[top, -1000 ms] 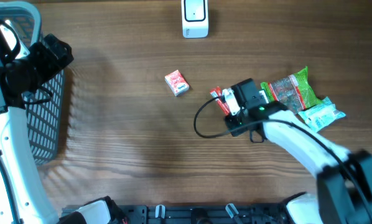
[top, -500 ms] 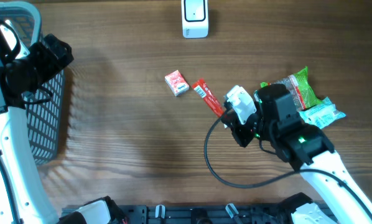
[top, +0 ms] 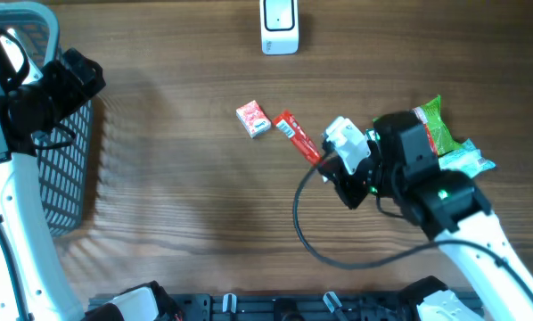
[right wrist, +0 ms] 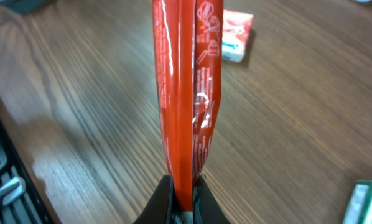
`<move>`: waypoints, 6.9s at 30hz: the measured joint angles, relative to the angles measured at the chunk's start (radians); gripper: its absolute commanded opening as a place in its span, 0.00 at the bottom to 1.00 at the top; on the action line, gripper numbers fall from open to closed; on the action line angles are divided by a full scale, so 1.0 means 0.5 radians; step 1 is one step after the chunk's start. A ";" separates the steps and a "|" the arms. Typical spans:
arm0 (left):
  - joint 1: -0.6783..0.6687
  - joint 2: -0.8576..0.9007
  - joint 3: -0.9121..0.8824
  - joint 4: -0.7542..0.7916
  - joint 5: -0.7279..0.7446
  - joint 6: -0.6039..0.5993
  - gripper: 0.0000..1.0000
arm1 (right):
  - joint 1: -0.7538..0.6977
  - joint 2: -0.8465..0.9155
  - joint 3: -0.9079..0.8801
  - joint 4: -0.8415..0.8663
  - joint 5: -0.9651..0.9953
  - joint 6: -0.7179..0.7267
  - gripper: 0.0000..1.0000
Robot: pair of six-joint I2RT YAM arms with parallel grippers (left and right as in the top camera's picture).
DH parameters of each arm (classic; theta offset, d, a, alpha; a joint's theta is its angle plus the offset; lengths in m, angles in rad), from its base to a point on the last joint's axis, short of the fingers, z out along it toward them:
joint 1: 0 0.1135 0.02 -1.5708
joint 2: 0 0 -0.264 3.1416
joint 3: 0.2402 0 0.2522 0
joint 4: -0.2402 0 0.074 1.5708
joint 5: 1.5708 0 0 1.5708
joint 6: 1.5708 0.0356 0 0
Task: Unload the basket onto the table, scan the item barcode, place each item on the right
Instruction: 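Carry the Nescafe stick up to the white scanner, then hold the Nescafe stick in front of the white scanner, then move the stick right and set it down by the green box, then move the right gripper left and grasp the red-white box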
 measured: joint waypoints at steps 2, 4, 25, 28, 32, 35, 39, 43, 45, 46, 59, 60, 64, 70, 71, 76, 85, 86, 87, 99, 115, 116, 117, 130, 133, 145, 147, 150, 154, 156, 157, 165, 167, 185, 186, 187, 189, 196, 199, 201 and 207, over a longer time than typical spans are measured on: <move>0.000 0.000 0.000 0.001 0.000 0.000 1.00 | -0.001 0.150 0.278 -0.189 0.083 0.011 0.04; 0.000 0.000 0.000 0.000 0.002 0.000 1.00 | 0.000 0.298 0.575 -0.341 0.182 0.023 0.04; 0.000 0.000 0.000 0.002 0.000 0.000 1.00 | 0.301 2.213 2.232 0.420 2.496 -0.744 0.04; 0.000 0.001 0.000 0.007 0.001 0.000 1.00 | 0.304 2.473 2.243 1.163 2.857 -1.272 0.04; 0.000 0.001 0.000 0.001 0.000 0.000 1.00 | 0.289 2.737 2.245 1.711 3.153 -1.946 0.04; 0.000 0.001 0.000 0.000 0.000 0.000 1.00 | 0.283 2.843 2.245 1.757 3.212 -2.193 0.04; 0.000 0.001 0.000 0.000 0.000 0.000 1.00 | 0.285 2.928 2.245 1.771 3.239 -2.379 0.04; 0.000 0.001 0.000 0.001 0.000 0.000 1.00 | 0.291 2.980 2.245 1.762 3.256 -2.444 0.04; 0.000 0.001 0.000 0.001 0.001 0.000 1.00 | 0.298 2.992 2.245 1.717 3.262 -2.456 0.04; 0.000 0.001 0.000 0.000 0.000 0.000 1.00 | 0.303 2.997 2.245 1.682 3.262 -2.455 0.04; 0.000 0.001 0.000 0.001 0.000 0.000 1.00 | 0.282 3.037 2.227 1.936 3.269 -2.547 0.04; 0.000 0.001 0.000 0.001 0.000 0.000 1.00 | 0.269 3.037 2.227 1.937 3.269 -2.554 0.04; 0.000 0.001 0.000 0.001 0.000 0.000 1.00 | 0.228 3.037 2.227 1.936 3.267 -2.567 0.04; 0.000 0.001 0.000 0.001 0.000 0.000 1.00 | 0.220 3.037 2.227 1.926 3.258 -2.566 0.04; 0.000 0.001 0.000 0.001 0.000 0.000 1.00 | 0.220 3.037 2.227 1.910 3.258 -2.558 0.04; 0.000 0.001 0.000 0.001 0.000 0.000 1.00 | 0.211 3.037 2.227 1.875 3.242 -2.447 0.04; 0.000 0.001 0.000 0.001 0.000 0.000 1.00 | 0.134 3.037 2.226 1.634 3.155 -2.174 0.04; 0.000 0.001 0.000 0.001 0.000 0.000 1.00 | 0.125 3.037 2.226 1.544 3.124 -2.129 0.04; 0.000 0.001 0.000 0.001 0.001 0.000 1.00 | 0.117 3.037 2.226 1.456 3.087 -2.075 0.04; 0.000 0.001 0.000 0.001 0.000 0.000 1.00 | 0.119 2.783 2.226 1.180 2.717 -1.749 0.04; 0.000 0.001 0.000 0.001 0.000 0.000 1.00 | 0.086 2.678 2.225 0.796 2.292 -1.414 0.04; 0.000 0.001 0.000 0.001 0.000 0.000 1.00 | 0.082 2.678 2.225 0.785 2.291 -1.421 0.04; 0.000 0.001 0.000 0.001 0.000 0.000 1.00 | 0.081 2.678 2.225 0.781 2.293 -1.438 0.04; 0.000 0.001 0.000 0.001 0.000 0.000 1.00 | 0.143 2.678 2.190 0.922 2.560 -1.730 0.04; 0.000 0.001 0.000 0.000 0.000 0.000 1.00 | 0.185 2.678 2.119 0.950 2.601 -1.767 0.04; 0.000 0.001 0.000 0.001 0.000 0.001 1.00 | 0.250 2.678 1.903 1.220 2.751 -2.003 0.04; 0.000 0.001 0.000 0.000 0.000 0.000 1.00 | 0.250 2.678 1.901 1.295 2.775 -2.021 0.04; 0.000 0.001 0.000 0.001 0.000 0.000 1.00 | 0.250 2.676 1.898 1.496 2.816 -2.021 0.04; 0.000 0.001 0.000 0.001 0.000 0.000 1.00 | 0.250 2.629 1.897 1.446 2.817 -1.923 0.04; 0.000 0.001 0.000 0.001 0.000 0.000 1.00 | 0.250 2.553 1.889 1.299 2.790 -1.811 0.04; 0.000 0.001 0.000 0.001 0.000 0.000 1.00 | 0.250 2.446 1.881 1.088 2.744 -1.665 0.04; 0.000 0.001 0.000 0.002 0.000 0.000 1.00 | 0.176 1.701 1.888 -0.227 2.056 -0.697 0.04; 0.000 0.001 0.000 0.002 0.000 0.000 1.00 | 0.094 1.547 1.903 -0.494 1.798 -0.468 0.04; 0.000 0.001 0.000 0.001 0.000 0.000 1.00 | -0.842 1.472 0.922 -0.798 0.912 0.495 0.94; 0.000 0.001 0.000 0.001 0.000 0.000 1.00 | -0.842 1.472 0.896 -0.783 0.903 0.496 0.94; 0.000 0.001 0.000 0.001 0.000 0.000 1.00 | -0.842 1.472 0.883 -0.768 0.894 0.496 0.94; 0.000 0.001 0.000 0.001 0.000 0.000 1.00 | -0.832 1.473 0.893 -0.762 0.877 0.496 0.90; 0.000 0.001 0.000 0.001 0.000 0.000 1.00 | -0.640 1.482 1.315 -0.887 0.627 0.519 0.81; 0.000 0.001 0.000 0.000 0.000 0.000 1.00 | -0.403 1.480 1.444 -0.713 0.475 0.539 0.85; 0.000 0.001 0.000 0.001 -0.001 0.000 1.00 | -0.243 1.481 1.448 -0.576 0.411 0.590 0.82; 0.000 0.001 0.000 0.001 0.000 0.000 1.00 | 0.326 1.492 1.386 -0.040 0.503 0.756 0.64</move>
